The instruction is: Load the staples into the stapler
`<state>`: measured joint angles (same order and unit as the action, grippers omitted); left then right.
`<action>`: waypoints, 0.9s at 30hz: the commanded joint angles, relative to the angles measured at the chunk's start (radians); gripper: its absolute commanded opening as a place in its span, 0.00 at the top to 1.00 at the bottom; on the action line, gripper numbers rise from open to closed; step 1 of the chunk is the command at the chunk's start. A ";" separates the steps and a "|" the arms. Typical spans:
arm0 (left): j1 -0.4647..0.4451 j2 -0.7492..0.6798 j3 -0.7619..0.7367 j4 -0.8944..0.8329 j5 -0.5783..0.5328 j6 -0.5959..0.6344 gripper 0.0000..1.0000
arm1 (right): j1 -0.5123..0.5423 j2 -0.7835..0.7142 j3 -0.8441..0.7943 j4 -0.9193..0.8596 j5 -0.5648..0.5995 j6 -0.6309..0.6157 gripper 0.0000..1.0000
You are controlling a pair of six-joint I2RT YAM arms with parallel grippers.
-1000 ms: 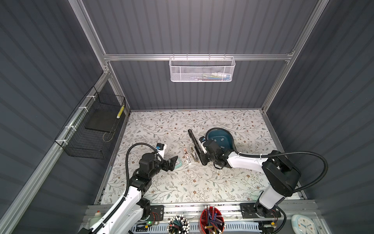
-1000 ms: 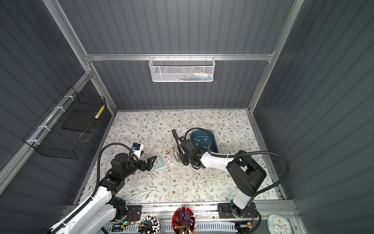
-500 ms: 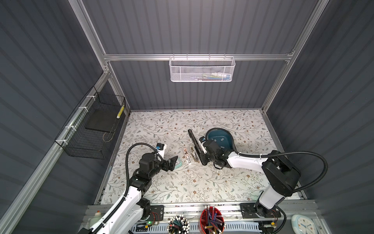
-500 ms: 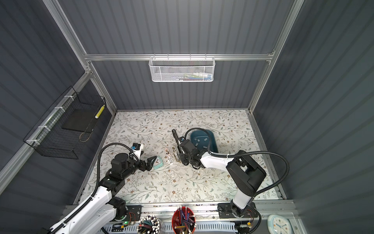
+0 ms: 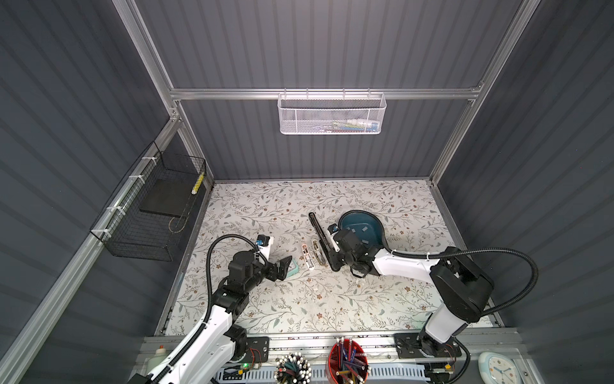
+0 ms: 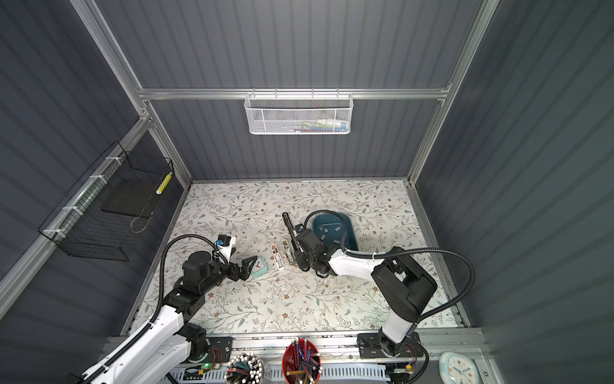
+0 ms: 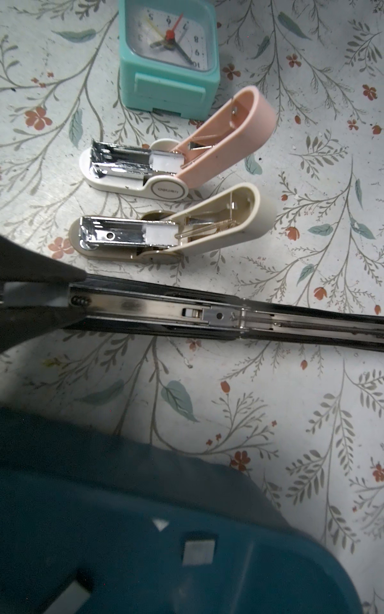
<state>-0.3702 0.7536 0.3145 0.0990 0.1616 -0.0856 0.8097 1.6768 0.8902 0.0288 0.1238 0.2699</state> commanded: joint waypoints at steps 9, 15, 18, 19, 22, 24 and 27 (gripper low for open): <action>0.006 0.001 0.014 0.008 0.008 0.017 0.00 | -0.001 -0.018 -0.020 -0.035 -0.005 0.009 1.00; 0.005 0.004 0.014 0.009 0.009 0.017 0.00 | -0.001 -0.032 -0.042 -0.029 -0.012 0.017 1.00; 0.005 0.004 0.015 0.009 0.008 0.016 0.00 | 0.000 -0.048 -0.060 -0.024 -0.023 0.023 1.00; 0.005 0.004 0.015 0.008 0.008 0.017 0.00 | 0.000 -0.055 -0.068 -0.020 -0.023 0.025 1.00; 0.005 0.004 0.014 0.008 0.008 0.017 0.00 | 0.001 -0.061 -0.077 -0.021 -0.019 0.031 1.00; 0.005 0.006 0.015 0.009 0.009 0.016 0.00 | 0.001 -0.061 -0.079 -0.023 -0.018 0.034 1.00; 0.005 0.009 0.015 0.008 0.009 0.017 0.00 | 0.001 -0.054 -0.090 -0.018 -0.023 0.037 1.00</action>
<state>-0.3702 0.7582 0.3145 0.0990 0.1616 -0.0856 0.8097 1.6276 0.8215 0.0307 0.1112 0.2935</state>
